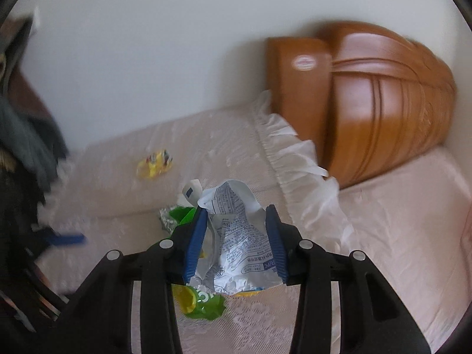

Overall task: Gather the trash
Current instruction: 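Grasp the yellow mesh ball with the left gripper while the right gripper holds the wrapper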

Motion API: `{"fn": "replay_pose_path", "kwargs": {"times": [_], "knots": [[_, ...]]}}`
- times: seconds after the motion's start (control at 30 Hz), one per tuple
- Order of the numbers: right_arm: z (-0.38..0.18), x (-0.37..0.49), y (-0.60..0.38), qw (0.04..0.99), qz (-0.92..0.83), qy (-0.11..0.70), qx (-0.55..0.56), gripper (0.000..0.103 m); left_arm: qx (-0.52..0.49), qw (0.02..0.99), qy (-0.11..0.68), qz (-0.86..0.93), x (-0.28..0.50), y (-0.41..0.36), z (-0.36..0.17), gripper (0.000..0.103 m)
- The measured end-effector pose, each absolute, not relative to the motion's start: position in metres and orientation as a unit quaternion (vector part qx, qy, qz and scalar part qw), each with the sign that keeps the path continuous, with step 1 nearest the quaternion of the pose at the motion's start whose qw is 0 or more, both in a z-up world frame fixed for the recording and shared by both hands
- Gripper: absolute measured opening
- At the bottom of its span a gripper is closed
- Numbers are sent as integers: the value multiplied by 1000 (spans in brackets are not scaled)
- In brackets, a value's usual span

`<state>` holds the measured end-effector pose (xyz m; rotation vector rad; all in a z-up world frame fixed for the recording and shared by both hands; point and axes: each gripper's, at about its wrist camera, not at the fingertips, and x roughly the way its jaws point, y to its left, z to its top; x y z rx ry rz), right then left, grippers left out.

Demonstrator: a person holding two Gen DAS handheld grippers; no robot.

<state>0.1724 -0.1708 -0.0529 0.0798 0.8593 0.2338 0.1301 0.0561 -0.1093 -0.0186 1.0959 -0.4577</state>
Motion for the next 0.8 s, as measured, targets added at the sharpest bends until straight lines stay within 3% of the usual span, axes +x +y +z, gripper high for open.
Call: {"fn": "replay_pose_path", "kwargs": {"times": [0.27,0.57,0.8], "knots": [[-31,142,-214,914,92,374,126,41,-6,829,518,-209,134,-3,-127,92],[-29,107,-243,916,75,365,149,41,5,846,492,-205,134,-14,-110,88],[-34,71,-262,915,59,360,172,42,77,841,489,-218,168,-58,-119,89]]}}
